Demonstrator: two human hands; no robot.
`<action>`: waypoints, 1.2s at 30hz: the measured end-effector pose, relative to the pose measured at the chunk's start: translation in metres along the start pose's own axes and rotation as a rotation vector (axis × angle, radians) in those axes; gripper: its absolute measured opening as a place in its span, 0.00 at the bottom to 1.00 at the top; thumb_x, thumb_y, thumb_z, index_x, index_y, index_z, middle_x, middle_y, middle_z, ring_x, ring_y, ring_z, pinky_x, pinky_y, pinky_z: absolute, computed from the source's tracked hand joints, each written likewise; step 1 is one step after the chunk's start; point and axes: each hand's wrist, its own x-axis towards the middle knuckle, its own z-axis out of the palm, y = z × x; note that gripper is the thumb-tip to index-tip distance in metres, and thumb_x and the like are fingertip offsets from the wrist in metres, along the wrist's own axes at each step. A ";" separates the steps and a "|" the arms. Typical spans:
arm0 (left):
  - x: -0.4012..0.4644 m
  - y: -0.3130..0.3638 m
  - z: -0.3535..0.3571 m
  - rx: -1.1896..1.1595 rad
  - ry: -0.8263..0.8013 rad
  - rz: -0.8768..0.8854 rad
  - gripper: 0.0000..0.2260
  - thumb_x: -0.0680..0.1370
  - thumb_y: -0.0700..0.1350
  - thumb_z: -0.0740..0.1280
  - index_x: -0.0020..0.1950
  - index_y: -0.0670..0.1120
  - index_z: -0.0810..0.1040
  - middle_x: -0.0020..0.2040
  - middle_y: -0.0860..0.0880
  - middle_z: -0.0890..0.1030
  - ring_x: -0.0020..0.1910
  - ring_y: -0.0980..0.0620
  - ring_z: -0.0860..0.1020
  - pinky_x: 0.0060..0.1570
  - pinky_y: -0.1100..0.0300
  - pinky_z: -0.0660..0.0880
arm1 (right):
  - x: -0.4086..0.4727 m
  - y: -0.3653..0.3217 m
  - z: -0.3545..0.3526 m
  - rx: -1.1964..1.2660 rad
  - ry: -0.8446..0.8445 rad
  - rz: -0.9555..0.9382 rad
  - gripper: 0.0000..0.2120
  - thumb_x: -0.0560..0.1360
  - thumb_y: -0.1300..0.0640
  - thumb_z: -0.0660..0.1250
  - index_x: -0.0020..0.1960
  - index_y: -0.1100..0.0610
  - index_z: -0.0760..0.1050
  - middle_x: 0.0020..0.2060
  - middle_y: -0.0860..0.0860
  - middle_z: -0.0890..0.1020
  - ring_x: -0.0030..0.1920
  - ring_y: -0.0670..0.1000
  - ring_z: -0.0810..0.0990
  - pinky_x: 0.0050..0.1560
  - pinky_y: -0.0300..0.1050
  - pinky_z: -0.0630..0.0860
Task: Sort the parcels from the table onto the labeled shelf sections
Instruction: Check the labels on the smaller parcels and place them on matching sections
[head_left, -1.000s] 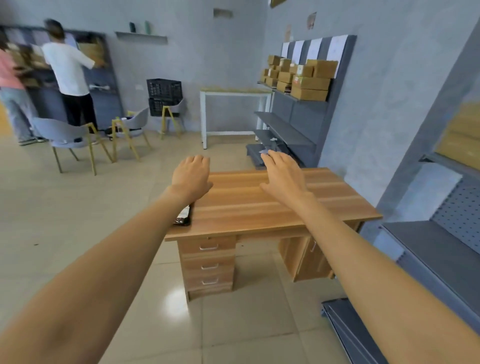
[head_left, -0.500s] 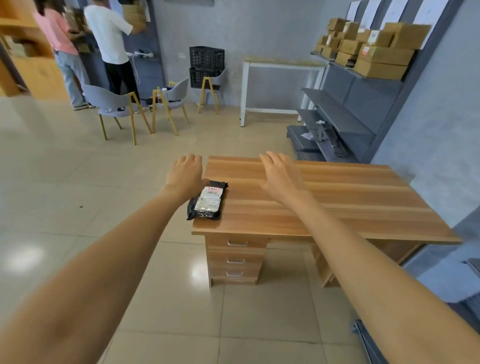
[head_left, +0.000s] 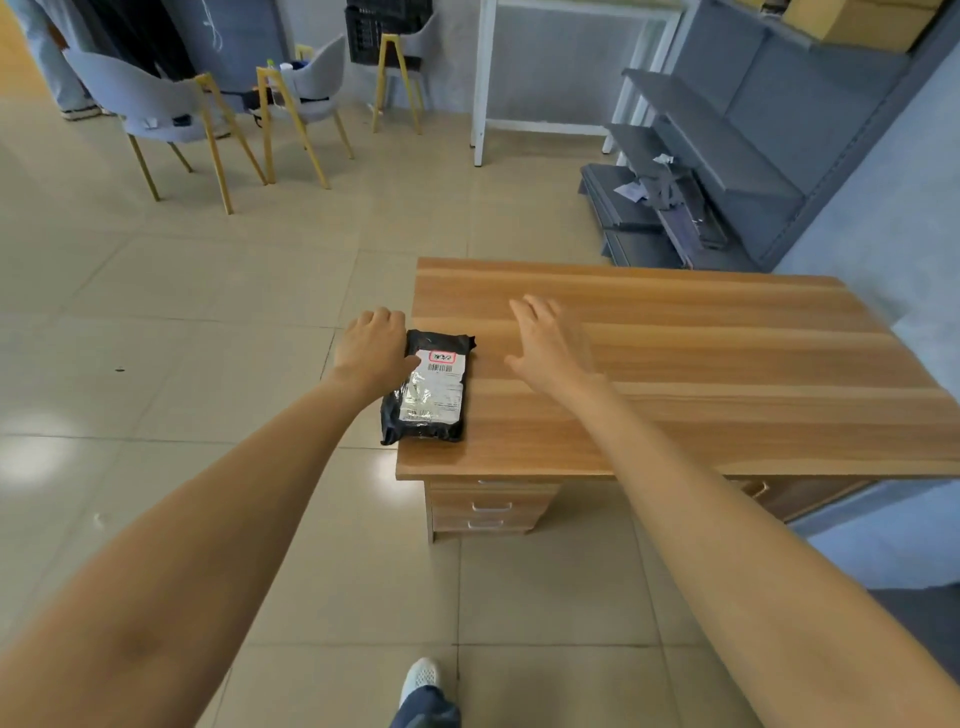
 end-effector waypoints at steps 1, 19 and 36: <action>0.009 -0.006 0.008 -0.012 -0.021 -0.006 0.23 0.78 0.50 0.66 0.68 0.39 0.68 0.65 0.40 0.73 0.65 0.41 0.70 0.61 0.52 0.67 | 0.009 -0.002 0.008 0.004 -0.018 0.009 0.34 0.76 0.48 0.67 0.77 0.57 0.57 0.76 0.54 0.61 0.75 0.55 0.58 0.74 0.50 0.56; 0.084 -0.051 0.168 -0.547 -0.405 -0.479 0.32 0.73 0.61 0.69 0.65 0.37 0.69 0.60 0.41 0.75 0.58 0.42 0.74 0.56 0.47 0.75 | 0.085 0.005 0.127 0.044 -0.243 0.083 0.33 0.76 0.51 0.66 0.77 0.57 0.57 0.76 0.53 0.60 0.75 0.54 0.58 0.72 0.49 0.59; 0.080 -0.054 0.230 -1.074 -0.565 -0.717 0.27 0.64 0.63 0.74 0.56 0.47 0.80 0.47 0.50 0.85 0.46 0.49 0.84 0.51 0.49 0.81 | 0.082 0.029 0.186 0.078 -0.322 0.124 0.35 0.75 0.49 0.69 0.77 0.56 0.57 0.76 0.54 0.61 0.75 0.55 0.59 0.74 0.52 0.57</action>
